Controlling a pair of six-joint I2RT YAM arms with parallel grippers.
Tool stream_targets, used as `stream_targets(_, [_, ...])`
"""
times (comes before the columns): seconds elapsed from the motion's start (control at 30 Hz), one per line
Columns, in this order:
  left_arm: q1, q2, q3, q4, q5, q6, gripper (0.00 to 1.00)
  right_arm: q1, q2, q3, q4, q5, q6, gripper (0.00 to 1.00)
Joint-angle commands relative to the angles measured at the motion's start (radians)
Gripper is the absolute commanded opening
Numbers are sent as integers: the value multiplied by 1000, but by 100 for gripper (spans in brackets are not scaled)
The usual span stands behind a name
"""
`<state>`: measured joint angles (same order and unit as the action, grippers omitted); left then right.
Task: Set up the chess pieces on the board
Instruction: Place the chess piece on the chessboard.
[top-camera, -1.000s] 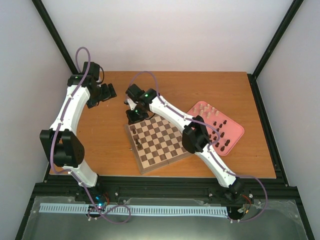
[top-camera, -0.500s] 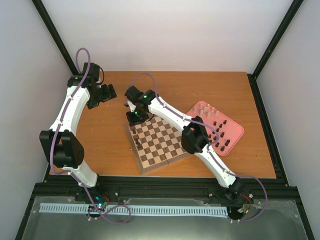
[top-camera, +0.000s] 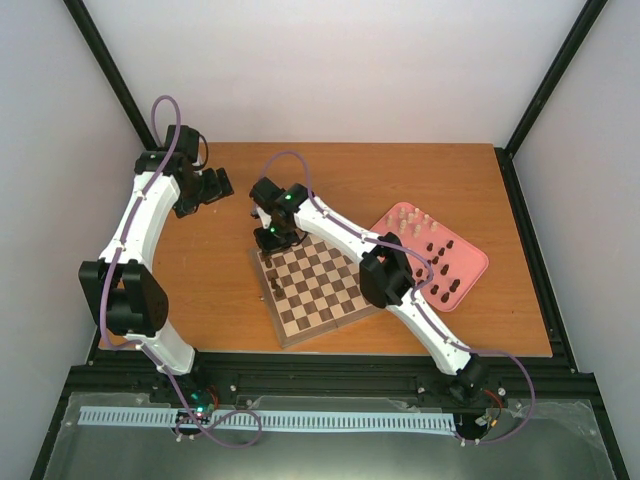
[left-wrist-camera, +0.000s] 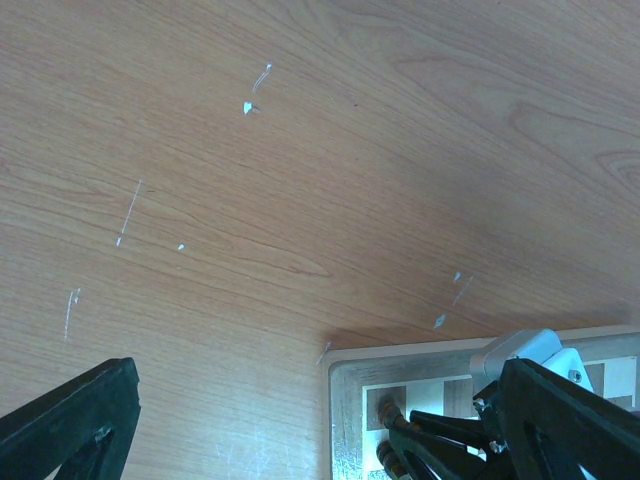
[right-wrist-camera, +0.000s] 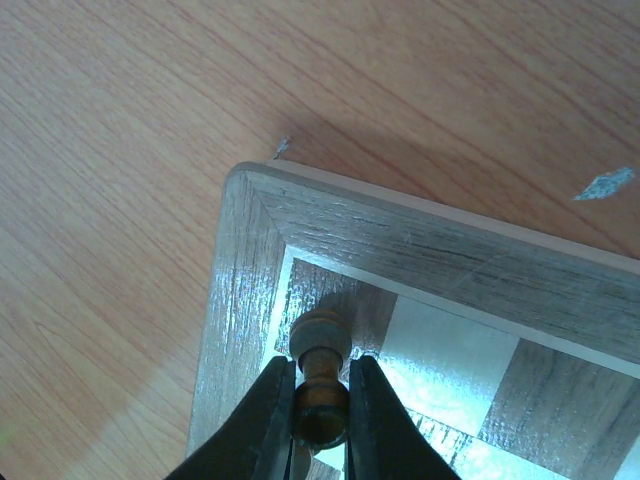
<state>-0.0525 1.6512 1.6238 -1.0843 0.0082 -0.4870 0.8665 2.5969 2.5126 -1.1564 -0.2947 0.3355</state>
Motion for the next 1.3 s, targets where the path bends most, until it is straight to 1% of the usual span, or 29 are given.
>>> stream_targets(0.0, [-3,-15,13,17,10,-7,100,11,15,29,-3,17,10,4])
stream_targets(0.17, [-4,-11,17,15,10,-7,100,11,23,41,-8,15,8,10])
stream_targets(0.5, [-4,-11,24,11,5,-4,100,11,20,51,-7,21,-1,19])
stream_targets(0.63, [-4,-11,25,9,5,-4,100,11,17,51,-9,22,-3,24])
stream_targets(0.83, [-4,-12,24,8,2,-3,100,11,11,51,-7,18,-8,27])
stream_targets(1.27, [-3,-19,25,7,-3,-2,100,12,1,51,37,-53,-12,27])
